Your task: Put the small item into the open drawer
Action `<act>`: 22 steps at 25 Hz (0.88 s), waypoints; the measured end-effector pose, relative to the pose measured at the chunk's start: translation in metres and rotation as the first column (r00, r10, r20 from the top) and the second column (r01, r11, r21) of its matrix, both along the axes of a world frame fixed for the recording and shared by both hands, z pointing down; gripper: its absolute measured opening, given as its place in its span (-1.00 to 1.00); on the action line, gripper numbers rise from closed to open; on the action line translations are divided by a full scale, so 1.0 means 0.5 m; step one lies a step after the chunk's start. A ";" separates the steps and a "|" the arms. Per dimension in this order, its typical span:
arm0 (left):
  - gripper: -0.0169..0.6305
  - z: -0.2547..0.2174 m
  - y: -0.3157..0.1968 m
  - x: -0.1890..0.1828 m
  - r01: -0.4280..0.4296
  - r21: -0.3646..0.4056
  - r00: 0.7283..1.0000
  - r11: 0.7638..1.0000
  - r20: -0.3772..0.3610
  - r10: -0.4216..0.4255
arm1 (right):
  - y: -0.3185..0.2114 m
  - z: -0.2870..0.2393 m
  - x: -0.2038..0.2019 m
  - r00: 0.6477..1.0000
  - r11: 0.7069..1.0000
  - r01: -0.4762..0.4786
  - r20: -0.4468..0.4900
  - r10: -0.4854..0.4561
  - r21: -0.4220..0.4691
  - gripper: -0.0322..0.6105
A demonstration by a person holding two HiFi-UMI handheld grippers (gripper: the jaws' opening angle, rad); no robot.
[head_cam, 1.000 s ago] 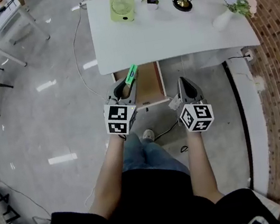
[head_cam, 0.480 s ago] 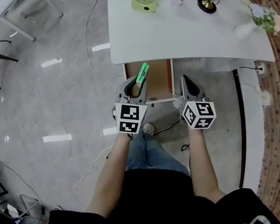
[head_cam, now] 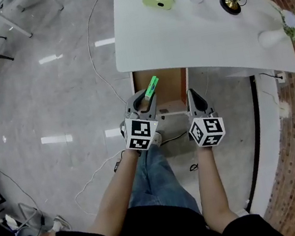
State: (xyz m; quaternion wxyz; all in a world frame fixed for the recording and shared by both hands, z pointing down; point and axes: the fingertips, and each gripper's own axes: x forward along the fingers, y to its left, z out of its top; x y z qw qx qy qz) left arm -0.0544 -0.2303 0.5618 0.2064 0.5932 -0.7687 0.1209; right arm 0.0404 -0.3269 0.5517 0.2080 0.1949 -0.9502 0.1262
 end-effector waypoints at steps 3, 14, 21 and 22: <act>-0.64 0.067 -0.015 -0.012 0.018 -0.010 1.000 1.000 -0.009 -0.018 | 0.001 0.067 -0.012 1.000 1.000 0.016 -0.016 -0.016 -0.018 -0.89; -0.64 0.294 -0.070 -0.012 0.087 -0.054 0.994 0.995 -0.061 -0.091 | -0.022 0.259 -0.060 0.991 0.994 0.103 -0.084 -0.105 -0.021 -0.89; -0.64 0.402 -0.103 -0.023 0.119 -0.120 0.988 0.986 -0.082 -0.130 | -0.038 0.345 -0.083 0.979 0.989 0.147 -0.136 -0.150 -0.031 -0.89; -0.64 0.417 -0.105 -0.025 0.126 -0.133 0.986 0.983 -0.089 -0.138 | -0.039 0.355 -0.086 0.977 0.988 0.153 -0.143 -0.156 -0.033 -0.89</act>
